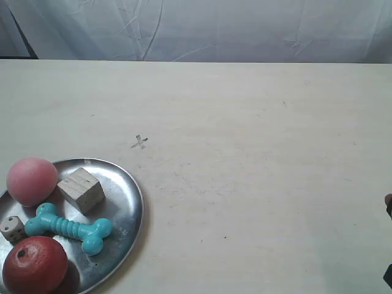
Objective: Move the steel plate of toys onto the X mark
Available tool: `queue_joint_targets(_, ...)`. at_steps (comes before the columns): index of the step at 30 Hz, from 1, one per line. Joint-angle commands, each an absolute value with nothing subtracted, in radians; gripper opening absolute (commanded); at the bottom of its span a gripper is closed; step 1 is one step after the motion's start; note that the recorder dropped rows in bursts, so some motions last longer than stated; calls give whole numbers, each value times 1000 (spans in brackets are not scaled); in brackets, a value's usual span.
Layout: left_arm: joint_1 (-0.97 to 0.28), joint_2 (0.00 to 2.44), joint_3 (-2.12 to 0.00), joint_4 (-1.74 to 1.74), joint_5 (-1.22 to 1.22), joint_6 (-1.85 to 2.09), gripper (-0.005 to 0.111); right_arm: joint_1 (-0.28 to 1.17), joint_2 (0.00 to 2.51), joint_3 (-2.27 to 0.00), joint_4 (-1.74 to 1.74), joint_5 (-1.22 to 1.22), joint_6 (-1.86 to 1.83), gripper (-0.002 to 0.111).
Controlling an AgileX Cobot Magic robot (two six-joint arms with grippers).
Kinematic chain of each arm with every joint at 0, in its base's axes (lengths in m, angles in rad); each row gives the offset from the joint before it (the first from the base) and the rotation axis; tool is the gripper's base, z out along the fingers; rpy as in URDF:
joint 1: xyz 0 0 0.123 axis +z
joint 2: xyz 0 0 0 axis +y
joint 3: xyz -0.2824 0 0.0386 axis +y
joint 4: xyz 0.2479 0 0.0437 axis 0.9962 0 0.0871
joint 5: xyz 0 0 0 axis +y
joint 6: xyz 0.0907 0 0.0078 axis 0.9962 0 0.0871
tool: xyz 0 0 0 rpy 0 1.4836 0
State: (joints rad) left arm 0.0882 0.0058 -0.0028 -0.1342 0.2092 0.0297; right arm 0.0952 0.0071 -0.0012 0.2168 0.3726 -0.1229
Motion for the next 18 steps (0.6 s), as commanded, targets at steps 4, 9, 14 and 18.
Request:
queue_joint_targets(4,88,0,0,-138,201,29,0,92,0,0,211,361,-128,0)
queue_joint_targets(9,88,0,0,-106,201,29,0,92,0,0,210,352,-128,0)
queue_joint_targets(14,88,0,0,205,201,29,0,92,0,0,210,323,-128,0)
queue_joint_targets(18,88,0,0,256,152,29,0,92,0,0,211,240,-128,0)
